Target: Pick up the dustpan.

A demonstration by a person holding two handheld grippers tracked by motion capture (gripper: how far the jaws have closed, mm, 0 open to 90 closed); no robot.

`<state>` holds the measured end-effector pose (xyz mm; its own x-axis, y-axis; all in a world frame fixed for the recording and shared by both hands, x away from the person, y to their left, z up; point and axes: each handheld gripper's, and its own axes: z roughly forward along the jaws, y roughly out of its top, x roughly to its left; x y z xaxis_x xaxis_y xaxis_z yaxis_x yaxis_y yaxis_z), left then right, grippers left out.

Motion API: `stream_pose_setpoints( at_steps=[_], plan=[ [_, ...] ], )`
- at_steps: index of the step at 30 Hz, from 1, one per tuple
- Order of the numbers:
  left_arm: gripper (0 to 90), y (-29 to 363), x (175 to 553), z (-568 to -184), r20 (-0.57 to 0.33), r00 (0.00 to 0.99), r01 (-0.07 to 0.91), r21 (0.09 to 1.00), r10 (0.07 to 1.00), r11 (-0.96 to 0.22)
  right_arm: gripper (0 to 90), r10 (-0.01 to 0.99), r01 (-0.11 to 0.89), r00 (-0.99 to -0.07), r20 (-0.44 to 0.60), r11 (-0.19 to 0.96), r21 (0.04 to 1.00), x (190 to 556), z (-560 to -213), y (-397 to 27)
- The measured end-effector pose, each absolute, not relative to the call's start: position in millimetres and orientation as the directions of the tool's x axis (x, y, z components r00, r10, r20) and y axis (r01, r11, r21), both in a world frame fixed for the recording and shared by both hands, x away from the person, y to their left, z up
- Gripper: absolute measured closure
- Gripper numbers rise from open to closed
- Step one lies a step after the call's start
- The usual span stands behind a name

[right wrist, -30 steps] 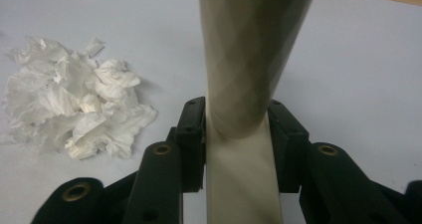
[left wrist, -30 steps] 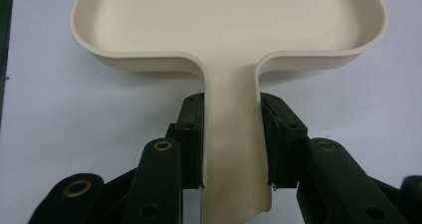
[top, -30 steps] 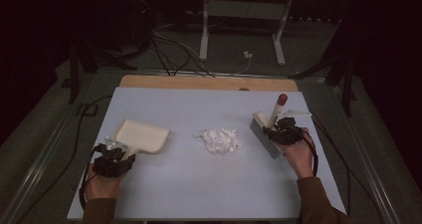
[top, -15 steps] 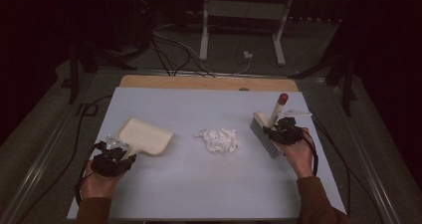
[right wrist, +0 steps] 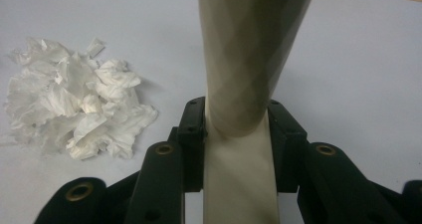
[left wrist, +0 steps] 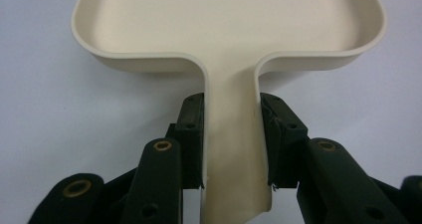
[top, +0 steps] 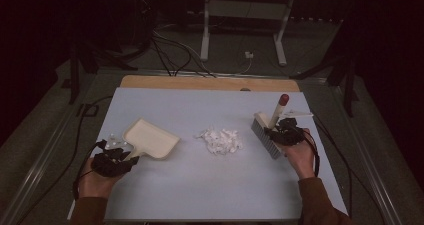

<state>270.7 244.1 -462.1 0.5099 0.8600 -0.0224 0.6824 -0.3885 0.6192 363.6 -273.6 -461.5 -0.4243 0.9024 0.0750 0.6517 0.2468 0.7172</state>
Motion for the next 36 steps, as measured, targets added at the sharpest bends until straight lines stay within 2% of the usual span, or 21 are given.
stream_pose_setpoints(
  at_steps=[20, 36],
  plan=[
    [66.4, 239.3, 274.9, -455.2, 0.008, 0.643, 0.596, 0.622, 0.766, -0.507, 66.6, 0.899, 0.654, -0.430, 0.081, 0.249, 0.715, 362.9, -461.6, -273.0],
    [66.4, 234.6, 279.8, -454.5, 0.026, 0.689, 0.555, 0.624, 0.724, -0.550, 67.1, 0.900, 0.652, -0.430, 0.074, 0.253, 0.714, 362.4, -461.3, -273.4]
  ],
)
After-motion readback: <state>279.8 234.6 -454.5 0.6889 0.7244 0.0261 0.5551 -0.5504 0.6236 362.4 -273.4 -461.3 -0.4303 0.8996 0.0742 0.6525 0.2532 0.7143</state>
